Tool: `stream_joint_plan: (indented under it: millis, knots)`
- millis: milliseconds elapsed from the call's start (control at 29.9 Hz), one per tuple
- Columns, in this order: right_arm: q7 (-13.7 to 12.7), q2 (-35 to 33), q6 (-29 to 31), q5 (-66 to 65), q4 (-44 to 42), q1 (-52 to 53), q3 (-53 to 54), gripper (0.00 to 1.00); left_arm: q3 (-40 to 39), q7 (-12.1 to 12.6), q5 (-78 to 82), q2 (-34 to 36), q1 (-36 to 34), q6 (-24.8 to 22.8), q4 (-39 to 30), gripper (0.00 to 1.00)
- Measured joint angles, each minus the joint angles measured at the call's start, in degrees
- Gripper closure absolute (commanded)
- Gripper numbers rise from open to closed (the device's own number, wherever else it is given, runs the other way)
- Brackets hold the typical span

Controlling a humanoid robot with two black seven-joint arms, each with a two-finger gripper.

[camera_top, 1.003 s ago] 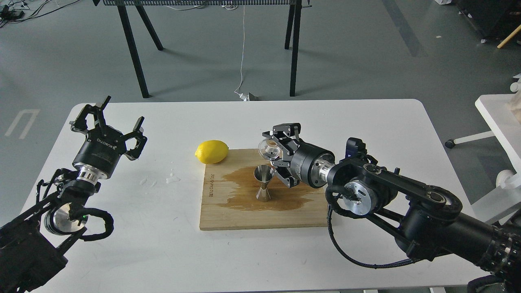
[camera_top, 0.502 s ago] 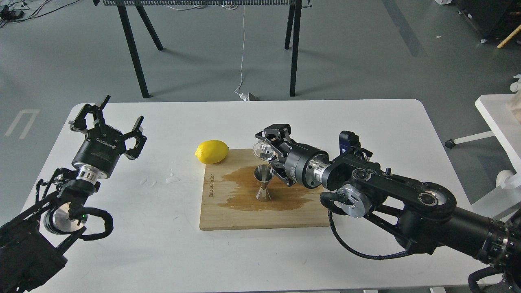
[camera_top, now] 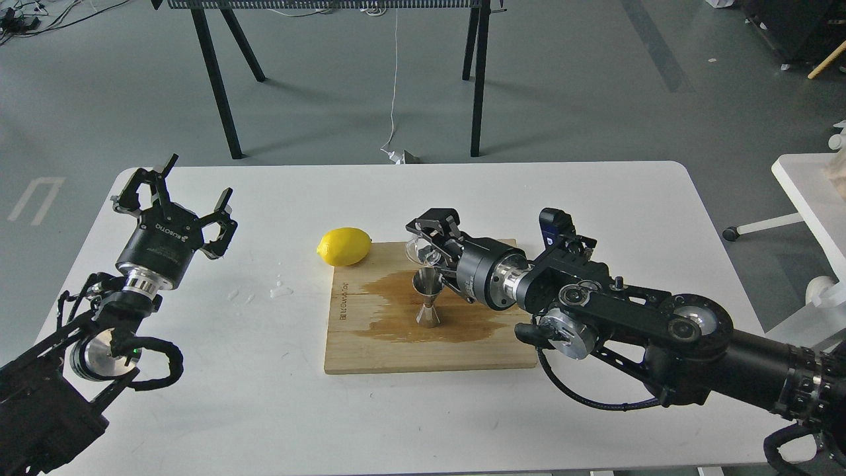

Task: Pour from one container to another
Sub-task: 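Tilt the held glass over the jigger to pour its contents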

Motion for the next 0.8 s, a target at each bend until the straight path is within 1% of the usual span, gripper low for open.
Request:
stream_joint_plan:
  millis: [803]
  knots:
    - [0.0,-0.5,-0.4,-5.2,-0.1,5.2,-5.4,0.58,0.0,0.0,0.0,0.0,0.1,0.0,0.0,0.12]
